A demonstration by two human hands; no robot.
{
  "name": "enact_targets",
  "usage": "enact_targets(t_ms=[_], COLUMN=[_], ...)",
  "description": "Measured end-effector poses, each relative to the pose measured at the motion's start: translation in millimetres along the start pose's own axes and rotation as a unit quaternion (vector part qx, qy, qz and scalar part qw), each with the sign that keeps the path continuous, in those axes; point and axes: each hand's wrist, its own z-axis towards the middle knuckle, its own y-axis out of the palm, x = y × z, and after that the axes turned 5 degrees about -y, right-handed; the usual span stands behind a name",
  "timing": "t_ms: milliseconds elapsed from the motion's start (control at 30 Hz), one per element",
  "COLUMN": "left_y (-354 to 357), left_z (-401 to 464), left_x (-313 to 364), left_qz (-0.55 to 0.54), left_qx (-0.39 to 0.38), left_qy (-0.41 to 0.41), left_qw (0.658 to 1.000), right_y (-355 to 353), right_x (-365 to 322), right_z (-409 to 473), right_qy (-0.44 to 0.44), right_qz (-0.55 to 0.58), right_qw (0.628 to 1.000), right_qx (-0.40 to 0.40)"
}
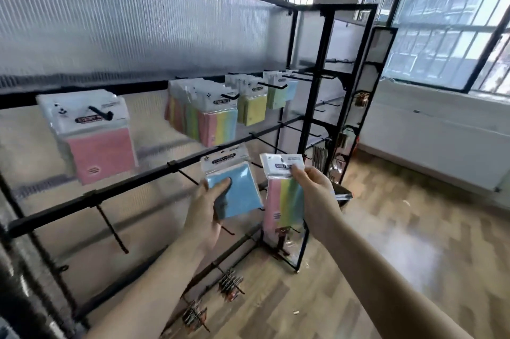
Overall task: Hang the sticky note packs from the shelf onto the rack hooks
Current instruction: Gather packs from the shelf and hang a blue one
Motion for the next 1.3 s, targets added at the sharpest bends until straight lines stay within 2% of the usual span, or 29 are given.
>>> enact_targets(t_ms=[133,267,667,1033,1300], left_y=[-6.2,-12.5,1.6,22.8,21.0], left_z=[11.9,12.2,24.9,48.3,68.6], left_x=[24.9,46.7,83.2,73.5,64.1], left_qz=[0.021,0.019,0.104,0.180,0.201], left_qx=[0.008,-0.015,0.013,0.079,0.173], left_qy=[0.072,0.136,0.293,0.338,0.348], left_qw=[0.997,0.990,0.950,0.920,0.899], right_y=[20.9,43.7,92.9,101.6,108.2], right_x=[-10.0,-20.5,-37.5,-25.1,-17.0], right_z=[32.6,53.0,103.6,142.5,156.5], right_qy=[-0.078,-0.136,-0.218,-0.226,-0.233], right_qz=[-0.016,-0.019,-0.002,0.006,0.013], right_qw=[0.997,0.990,0.974,0.968,0.961], right_qx=[-0.007,-0.020,-0.056,-0.112,-0.151])
